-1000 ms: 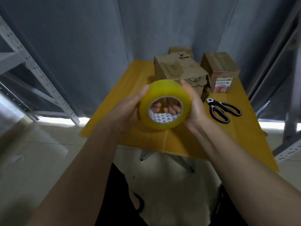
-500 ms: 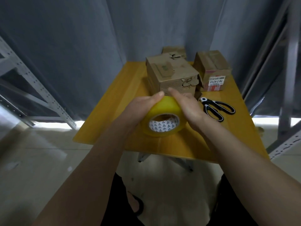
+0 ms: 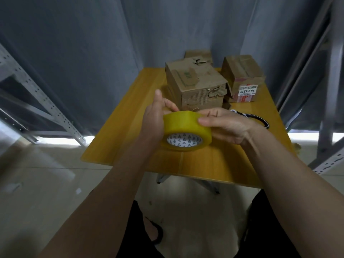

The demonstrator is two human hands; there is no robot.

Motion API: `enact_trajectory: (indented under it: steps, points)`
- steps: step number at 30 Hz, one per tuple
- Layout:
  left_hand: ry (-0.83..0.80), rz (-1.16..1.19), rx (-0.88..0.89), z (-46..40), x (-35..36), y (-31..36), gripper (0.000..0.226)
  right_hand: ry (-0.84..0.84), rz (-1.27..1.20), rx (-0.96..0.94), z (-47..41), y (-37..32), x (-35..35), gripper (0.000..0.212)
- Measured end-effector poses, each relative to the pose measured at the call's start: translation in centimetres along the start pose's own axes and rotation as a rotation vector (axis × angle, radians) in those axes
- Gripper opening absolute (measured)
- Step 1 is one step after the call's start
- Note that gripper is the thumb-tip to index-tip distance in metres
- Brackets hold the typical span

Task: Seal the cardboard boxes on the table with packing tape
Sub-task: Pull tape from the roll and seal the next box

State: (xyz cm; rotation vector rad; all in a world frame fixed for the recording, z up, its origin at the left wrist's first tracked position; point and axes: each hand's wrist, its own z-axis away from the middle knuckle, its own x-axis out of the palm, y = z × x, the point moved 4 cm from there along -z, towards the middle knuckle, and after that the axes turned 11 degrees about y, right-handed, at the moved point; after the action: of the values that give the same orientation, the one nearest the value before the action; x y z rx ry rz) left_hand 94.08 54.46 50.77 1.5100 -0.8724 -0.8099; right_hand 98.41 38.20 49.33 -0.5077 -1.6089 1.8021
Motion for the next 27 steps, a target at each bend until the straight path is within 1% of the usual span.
enact_trajectory:
  steps: [2, 3, 4, 6, 8, 10, 11, 18, 21, 24, 27]
  points:
    - [0.015, 0.019, 0.006, -0.1, -0.1, -0.4, 0.065, -0.065, -0.062, 0.004, 0.1, 0.3, -0.3, 0.076]
    - [0.024, 0.029, 0.016, -0.1, -0.2, -0.6, 0.064, -0.088, -0.083, 0.004, 0.2, 0.5, -0.3, 0.081]
    - [0.036, 0.017, 0.049, -0.1, -0.3, -0.6, 0.062, -0.102, -0.090, 0.003, 0.2, 0.5, -0.4, 0.081]
    - [0.062, -0.069, 0.154, -0.1, -0.3, -0.4, 0.055, -0.089, -0.043, 0.003, 0.2, 0.3, -0.3, 0.067]
    - [0.073, -0.108, 0.233, -0.1, -0.2, 0.1, 0.051, -0.010, 0.047, -0.017, 0.0, -0.2, -0.2, 0.042]
    - [0.083, -0.104, 0.242, -0.3, 0.0, 0.6, 0.050, 0.073, 0.074, -0.057, -0.4, -0.6, 0.0, 0.021]
    - [0.084, -0.090, 0.231, -0.4, 0.0, 0.7, 0.049, 0.084, 0.058, -0.073, -0.4, -0.8, 0.1, 0.017]
    - [0.051, -0.125, 0.215, -1.0, -0.3, 0.3, 0.047, -0.018, -0.018, -0.026, 0.0, -1.0, 0.2, 0.020]
    - [0.054, -0.156, 0.224, -1.2, -0.3, 0.3, 0.046, 0.041, 0.031, -0.009, -0.2, -0.9, 0.3, 0.033]
    - [0.075, -0.135, 0.176, -1.5, -0.5, 0.0, 0.046, 0.119, 0.001, 0.001, -0.7, -1.0, 0.5, 0.044]
    - [0.078, -0.098, 0.142, -1.7, -0.7, -0.3, 0.045, 0.078, -0.038, 0.005, -0.5, -1.1, 0.9, 0.038]
